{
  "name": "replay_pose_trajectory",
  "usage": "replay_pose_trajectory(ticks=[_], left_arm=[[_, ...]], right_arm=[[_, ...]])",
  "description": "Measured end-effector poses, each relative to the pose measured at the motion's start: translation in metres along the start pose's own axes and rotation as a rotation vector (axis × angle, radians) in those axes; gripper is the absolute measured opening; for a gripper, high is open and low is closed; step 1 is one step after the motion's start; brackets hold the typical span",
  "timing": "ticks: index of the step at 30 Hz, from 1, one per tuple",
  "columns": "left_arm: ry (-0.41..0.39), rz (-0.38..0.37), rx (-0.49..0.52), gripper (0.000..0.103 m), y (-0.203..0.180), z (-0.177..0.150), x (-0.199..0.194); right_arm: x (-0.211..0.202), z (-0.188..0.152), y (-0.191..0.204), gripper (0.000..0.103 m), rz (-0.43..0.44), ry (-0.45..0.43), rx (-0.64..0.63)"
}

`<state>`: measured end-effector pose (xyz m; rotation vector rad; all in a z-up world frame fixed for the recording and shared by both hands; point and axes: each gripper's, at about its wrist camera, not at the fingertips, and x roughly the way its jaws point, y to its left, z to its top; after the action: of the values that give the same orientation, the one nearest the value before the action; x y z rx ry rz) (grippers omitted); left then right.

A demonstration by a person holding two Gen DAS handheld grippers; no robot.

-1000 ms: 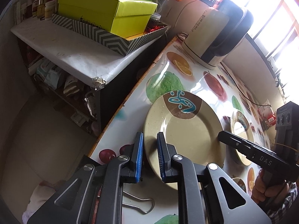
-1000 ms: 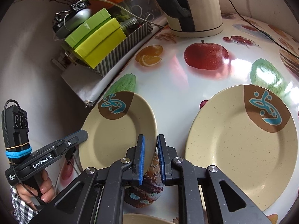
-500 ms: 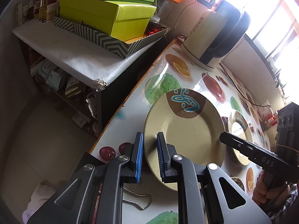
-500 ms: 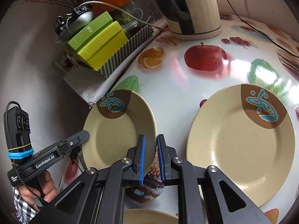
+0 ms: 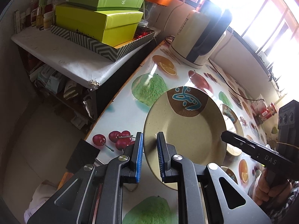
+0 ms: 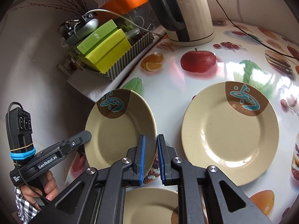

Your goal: Organize plates and bowls

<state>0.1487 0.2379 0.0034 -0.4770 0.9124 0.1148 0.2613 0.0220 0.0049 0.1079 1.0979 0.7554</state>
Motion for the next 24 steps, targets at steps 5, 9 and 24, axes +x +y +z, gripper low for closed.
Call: replay_pose_trajectory(ticks=[5, 9, 24], left_arm=[[-0.001, -0.016, 0.025, 0.015, -0.013, -0.01, -0.008], [0.006, -0.027, 0.04, 0.015, -0.024, -0.02, -0.012], [0.056, -0.058, 0.101, 0.016, -0.058, -0.063, -0.017]], right_arm=[[-0.022, -0.014, -0.003, 0.013, -0.003, -0.017, 0.013], [-0.036, -0.025, -0.008, 0.013, -0.011, -0.033, 0.03], [-0.077, -0.076, -0.026, 0.013, -0.053, -0.047, 0.096]])
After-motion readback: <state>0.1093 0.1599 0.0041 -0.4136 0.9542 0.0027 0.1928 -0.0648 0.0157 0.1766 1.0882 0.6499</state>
